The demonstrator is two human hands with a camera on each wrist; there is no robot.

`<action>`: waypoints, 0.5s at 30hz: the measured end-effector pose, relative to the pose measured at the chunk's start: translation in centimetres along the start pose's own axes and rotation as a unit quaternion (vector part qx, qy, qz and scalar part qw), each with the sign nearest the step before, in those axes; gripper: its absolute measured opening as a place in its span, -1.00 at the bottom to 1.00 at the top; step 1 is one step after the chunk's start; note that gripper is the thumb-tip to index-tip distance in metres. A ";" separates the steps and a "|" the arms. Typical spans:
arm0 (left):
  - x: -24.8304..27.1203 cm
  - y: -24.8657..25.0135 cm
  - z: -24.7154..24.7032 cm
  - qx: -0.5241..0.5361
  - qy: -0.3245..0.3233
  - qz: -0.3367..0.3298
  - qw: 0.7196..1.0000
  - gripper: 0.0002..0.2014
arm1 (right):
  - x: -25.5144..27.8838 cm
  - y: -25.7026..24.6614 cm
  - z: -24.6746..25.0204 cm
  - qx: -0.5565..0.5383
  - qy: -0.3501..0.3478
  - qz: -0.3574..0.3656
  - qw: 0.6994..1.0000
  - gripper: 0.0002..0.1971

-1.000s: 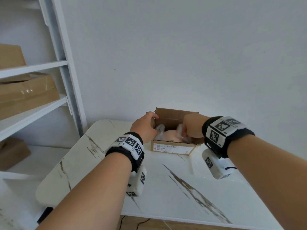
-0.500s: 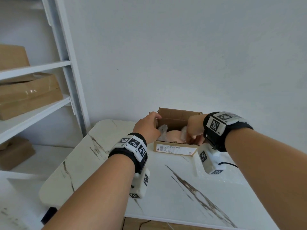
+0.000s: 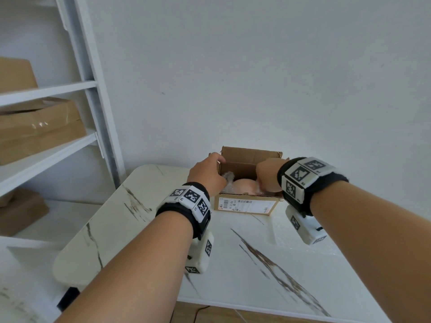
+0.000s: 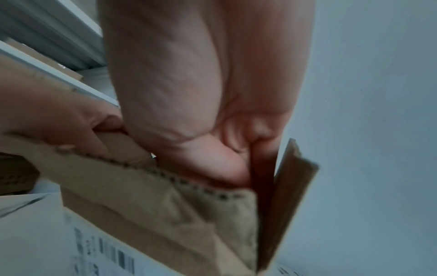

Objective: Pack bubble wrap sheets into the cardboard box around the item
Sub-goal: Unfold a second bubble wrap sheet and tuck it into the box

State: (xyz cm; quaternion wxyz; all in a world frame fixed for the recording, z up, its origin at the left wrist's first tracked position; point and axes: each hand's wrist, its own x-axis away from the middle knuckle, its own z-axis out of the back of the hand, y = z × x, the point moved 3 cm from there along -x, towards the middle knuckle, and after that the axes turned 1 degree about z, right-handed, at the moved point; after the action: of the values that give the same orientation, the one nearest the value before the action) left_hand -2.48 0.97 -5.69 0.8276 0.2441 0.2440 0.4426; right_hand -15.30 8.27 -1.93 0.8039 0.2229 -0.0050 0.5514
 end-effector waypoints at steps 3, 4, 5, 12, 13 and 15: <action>0.1 0.0 -0.1 0.000 0.008 -0.008 1.000 -0.55 | -0.5 -0.4 -0.4 0.026 -0.029 0.010 0.999 -0.68; 0.1 0.0 -0.1 0.000 0.011 -0.011 1.000 -0.55 | -0.5 -0.3 -0.4 0.023 -0.020 0.016 0.999 -0.68; 0.2 0.0 -0.1 0.000 0.013 -0.013 1.000 -0.55 | -0.5 -0.2 -0.3 0.006 -0.005 0.018 1.000 -0.68; 0.4 0.2 0.0 0.012 0.007 -0.009 1.000 -0.55 | -0.4 -0.3 -1.4 -0.058 0.008 0.009 0.998 -0.69; 0.5 0.2 0.1 0.011 0.008 -0.008 1.000 -0.55 | -0.2 -0.3 -1.4 -0.065 0.008 0.006 0.998 -0.70; 0.8 0.3 0.1 0.004 0.009 -0.007 1.000 -0.55 | -0.1 0.4 -1.2 -0.109 0.029 0.003 0.994 -0.76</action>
State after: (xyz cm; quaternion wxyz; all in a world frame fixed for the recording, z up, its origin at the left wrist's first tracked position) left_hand -2.24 1.76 -5.54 0.8276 0.2416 0.2546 0.4379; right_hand -16.01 8.73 -2.91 0.8217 0.1179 -0.0422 0.5560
